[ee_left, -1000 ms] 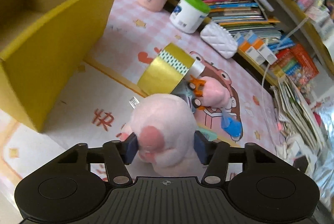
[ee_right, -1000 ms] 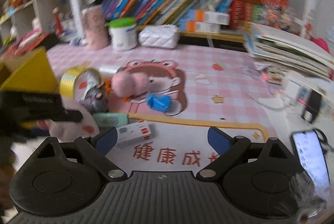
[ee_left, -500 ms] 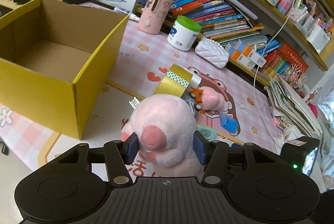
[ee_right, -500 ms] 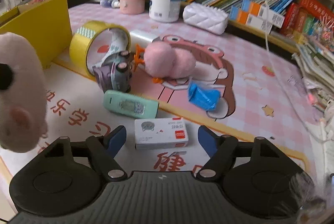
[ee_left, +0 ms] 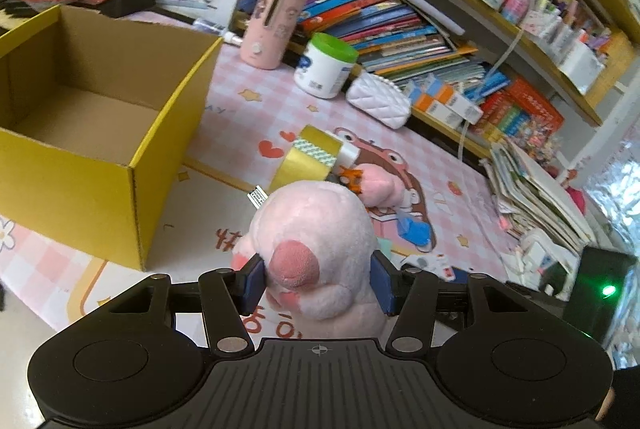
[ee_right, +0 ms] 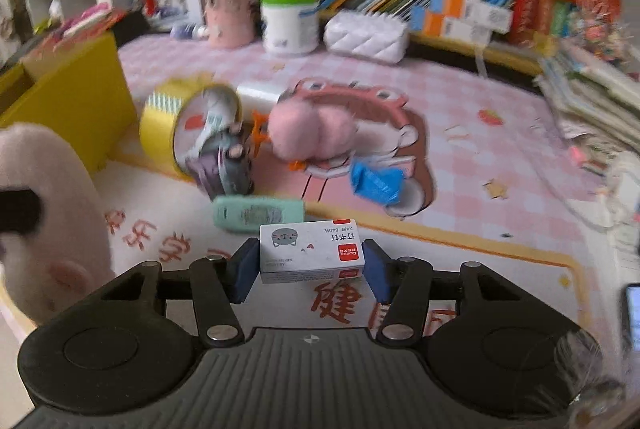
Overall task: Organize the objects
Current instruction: 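Carry the pig and the white card box together over the yellow box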
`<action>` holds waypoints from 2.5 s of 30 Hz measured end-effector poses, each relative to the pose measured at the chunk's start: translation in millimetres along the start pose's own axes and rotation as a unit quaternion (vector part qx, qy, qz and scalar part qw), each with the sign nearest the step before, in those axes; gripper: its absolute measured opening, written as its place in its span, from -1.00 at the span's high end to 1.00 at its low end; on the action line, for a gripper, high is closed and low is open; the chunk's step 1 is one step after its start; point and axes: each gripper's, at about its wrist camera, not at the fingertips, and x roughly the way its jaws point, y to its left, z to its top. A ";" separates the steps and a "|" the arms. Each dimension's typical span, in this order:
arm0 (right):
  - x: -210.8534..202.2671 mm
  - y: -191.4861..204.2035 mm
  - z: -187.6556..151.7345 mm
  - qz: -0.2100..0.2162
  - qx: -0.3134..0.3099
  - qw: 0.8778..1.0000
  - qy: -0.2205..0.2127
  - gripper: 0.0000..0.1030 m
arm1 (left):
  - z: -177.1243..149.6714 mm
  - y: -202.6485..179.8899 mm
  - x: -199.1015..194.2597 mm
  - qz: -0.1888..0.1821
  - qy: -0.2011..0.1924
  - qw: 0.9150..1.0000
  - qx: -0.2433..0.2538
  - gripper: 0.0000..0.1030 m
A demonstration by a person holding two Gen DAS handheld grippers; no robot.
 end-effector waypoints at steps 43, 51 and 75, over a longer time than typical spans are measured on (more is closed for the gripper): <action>-127.5 286.0 -90.1 0.025 0.006 1.000 0.010 -0.02 | -51.4 232.1 -188.5 0.004 -0.014 0.999 -0.043 -0.02; -133.3 315.5 -87.3 0.045 -0.021 0.999 0.004 -0.02 | -49.7 247.8 -205.8 0.003 -0.034 0.998 -0.048 -0.02; -139.4 326.7 -71.9 0.048 -0.037 0.998 -0.034 -0.02 | -28.1 242.0 -220.3 -0.015 -0.099 0.995 -0.021 -0.02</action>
